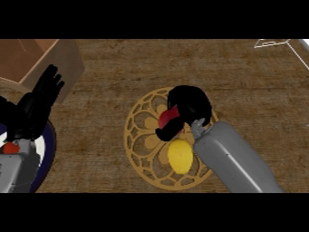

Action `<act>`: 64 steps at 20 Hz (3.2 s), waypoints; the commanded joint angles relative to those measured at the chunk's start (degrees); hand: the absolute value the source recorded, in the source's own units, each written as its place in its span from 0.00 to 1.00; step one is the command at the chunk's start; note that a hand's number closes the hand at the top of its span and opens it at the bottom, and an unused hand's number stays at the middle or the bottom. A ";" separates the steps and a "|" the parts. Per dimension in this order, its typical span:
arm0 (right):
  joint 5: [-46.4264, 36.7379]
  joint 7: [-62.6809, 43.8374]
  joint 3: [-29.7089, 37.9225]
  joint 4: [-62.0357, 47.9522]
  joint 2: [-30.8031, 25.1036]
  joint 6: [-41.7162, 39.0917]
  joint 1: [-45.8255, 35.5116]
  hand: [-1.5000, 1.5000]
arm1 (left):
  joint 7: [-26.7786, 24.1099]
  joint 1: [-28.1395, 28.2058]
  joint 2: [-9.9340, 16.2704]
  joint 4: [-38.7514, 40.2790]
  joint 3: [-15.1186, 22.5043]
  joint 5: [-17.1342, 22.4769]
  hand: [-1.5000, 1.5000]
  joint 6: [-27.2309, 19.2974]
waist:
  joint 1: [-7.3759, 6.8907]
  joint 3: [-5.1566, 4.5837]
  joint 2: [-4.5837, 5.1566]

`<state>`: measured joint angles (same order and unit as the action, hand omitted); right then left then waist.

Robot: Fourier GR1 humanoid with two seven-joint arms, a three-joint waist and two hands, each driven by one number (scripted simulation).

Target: Pick the pear from the placemat and place it in the tiered shelf

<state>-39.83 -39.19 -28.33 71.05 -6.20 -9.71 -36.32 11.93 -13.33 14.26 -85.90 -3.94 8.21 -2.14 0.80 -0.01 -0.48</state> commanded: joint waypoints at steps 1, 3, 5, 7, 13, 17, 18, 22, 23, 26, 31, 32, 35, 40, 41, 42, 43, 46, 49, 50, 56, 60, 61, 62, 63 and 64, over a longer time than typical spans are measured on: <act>-0.29 -0.08 3.58 10.90 -1.40 7.22 4.31 1.00 | 0.33 1.09 -0.17 -0.41 -0.08 0.23 0.50 0.21 | 0.75 0.04 -0.09; -0.58 -0.96 5.87 13.60 2.62 13.61 3.33 1.00 | 1.08 1.02 -0.53 -1.64 0.13 0.41 0.50 -0.16 | 0.39 0.09 -0.20; -2.21 -3.83 7.08 19.93 -0.14 11.76 2.01 1.00 | 0.58 0.46 -0.70 -0.31 -0.09 -0.30 0.50 -0.76 | 0.55 0.01 -0.08; -3.12 -4.83 9.07 25.57 -1.31 13.53 2.50 1.00 | 1.91 -0.14 0.10 -0.76 -0.67 -0.05 0.50 -0.75 | 0.83 0.03 -0.16; -3.74 -13.58 17.21 34.76 -5.24 6.42 -2.89 1.00 | -3.40 1.21 -0.54 1.91 -0.76 -0.46 0.50 1.38 | -0.29 -0.03 0.33; -2.70 -18.86 22.53 37.98 -8.16 0.99 -6.48 1.00 | 2.10 -0.37 1.72 -1.75 -2.41 1.46 0.50 2.29 | -0.72 -0.02 0.25; -3.04 -16.64 24.98 35.10 -11.12 0.74 -8.43 1.00 | -0.11 -1.93 -0.46 1.51 -0.47 -0.74 0.50 0.87 | -0.48 -0.03 0.40; 0.74 -13.35 32.84 31.71 -16.97 -2.12 -9.20 1.00 | 1.09 0.61 1.31 -0.71 -2.02 2.01 0.50 4.13 | -0.95 -0.01 0.45; 1.36 -17.05 33.53 33.35 -17.03 -4.46 -11.51 1.00 | 2.01 -0.75 0.03 -1.10 -0.88 0.05 0.50 1.72 | -0.76 -0.01 0.36; 3.41 -14.34 38.28 30.99 -21.04 -5.28 -10.38 1.00 | -0.48 1.85 -0.15 -1.73 -0.77 -0.45 0.50 2.47 | -0.93 -0.01 0.38; 4.53 -10.08 43.59 26.54 -25.82 -5.48 -8.02 1.00 | 2.09 0.32 -1.57 -2.76 -0.15 -1.20 0.50 0.82 | -0.84 0.01 0.42; 6.30 -4.11 46.73 23.75 -27.18 -4.06 -3.89 1.00 | 1.97 0.01 -1.28 -1.76 -1.11 -0.28 0.50 1.14 | -0.71 0.04 0.50; 8.36 -1.74 51.94 21.32 -28.59 -1.46 -4.92 1.00 | -0.37 0.30 -0.51 -0.27 -2.01 -0.16 0.50 2.62 | -0.81 0.02 0.52; 9.69 4.16 55.90 16.40 -31.71 -0.41 -1.50 1.00 | -3.22 0.11 -3.22 1.27 -0.50 -2.46 0.50 1.08 | -0.68 0.01 0.55; 10.52 4.22 57.60 18.01 -32.57 -1.21 0.92 1.00 | 1.76 -1.22 -1.25 -1.90 -1.12 -1.80 0.50 1.25 | -0.59 0.03 0.44; 10.10 8.07 57.81 10.51 -33.84 0.88 -2.35 1.00 | 2.11 -2.02 -0.77 -0.38 -1.80 -0.94 0.50 2.21 | -1.00 0.02 0.59; 8.43 8.00 55.48 11.21 -32.11 2.54 -0.96 1.00 | 1.09 -2.54 -0.89 0.50 -2.35 -1.10 0.50 2.15 | -0.97 0.01 0.56; 13.77 11.42 61.24 10.03 -36.42 -1.09 1.30 1.00 | 0.59 -1.74 -2.82 0.95 -0.79 -2.84 0.50 0.64 | -0.73 0.02 0.49; 13.59 19.73 62.32 3.50 -36.48 2.37 3.65 1.00 | 1.68 -2.50 -2.65 0.53 -1.24 -1.77 0.50 1.46 | -0.89 0.03 0.54; 11.88 21.82 60.94 -3.31 -37.70 3.96 0.44 1.00 | 1.73 -0.24 -1.55 -0.67 -1.87 -0.79 0.50 3.11 | -1.50 0.03 0.64; 13.56 26.38 61.54 -5.42 -38.70 5.49 3.78 1.00 | -1.31 -1.40 -1.97 2.25 -2.39 -2.74 0.50 2.74 | -0.94 0.01 0.56; 15.18 29.10 62.75 -12.19 -42.70 4.61 1.47 1.00 | -0.91 -0.48 -0.45 1.34 -3.80 -0.71 0.50 5.54 | -1.16 0.01 0.58; 15.28 31.64 62.78 -13.64 -43.02 5.09 1.83 1.00 | 3.14 -4.34 -1.81 -0.05 -2.25 -2.46 0.50 2.16 | -1.07 0.03 0.58; 13.37 20.58 64.71 -10.03 -41.07 8.16 3.59 1.00 | 2.14 -2.87 -1.62 -0.11 -3.13 -1.30 0.50 2.77 | -0.72 0.00 0.45; 11.50 21.41 63.54 -14.52 -42.15 10.82 0.09 0.00 | 1.23 -3.58 -0.84 2.27 -3.91 0.01 0.50 4.86 | -1.39 0.00 0.73; 11.67 28.69 64.42 -18.59 -43.18 11.92 2.17 0.00 | -0.35 -4.09 -1.90 4.42 -2.93 -2.58 0.50 2.98 | -1.18 0.04 0.80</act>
<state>-26.68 -13.72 34.76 59.25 -47.78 -2.01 -34.47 12.83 -16.32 12.79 -84.29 -6.97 6.69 1.27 -0.30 0.00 0.13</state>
